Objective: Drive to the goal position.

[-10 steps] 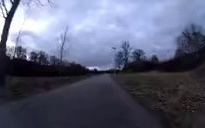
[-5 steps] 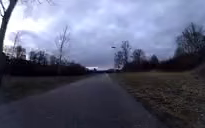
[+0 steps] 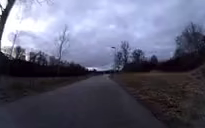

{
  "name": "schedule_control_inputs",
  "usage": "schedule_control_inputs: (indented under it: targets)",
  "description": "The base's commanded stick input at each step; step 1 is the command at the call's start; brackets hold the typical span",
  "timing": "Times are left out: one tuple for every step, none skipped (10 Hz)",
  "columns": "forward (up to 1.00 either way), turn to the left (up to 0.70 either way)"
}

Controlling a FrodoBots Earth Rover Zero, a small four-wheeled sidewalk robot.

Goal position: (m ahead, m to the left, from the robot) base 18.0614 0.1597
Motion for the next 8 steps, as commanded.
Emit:
schedule_control_inputs:
  targets:
    - [0.50,0.00]
    - [0.50,0.00]
    - [0.50,0.00]
    - [0.50,0.00]
    - [0.50,0.00]
    - [0.50,0.00]
    - [0.50,0.00]
    - [0.50,0.00]
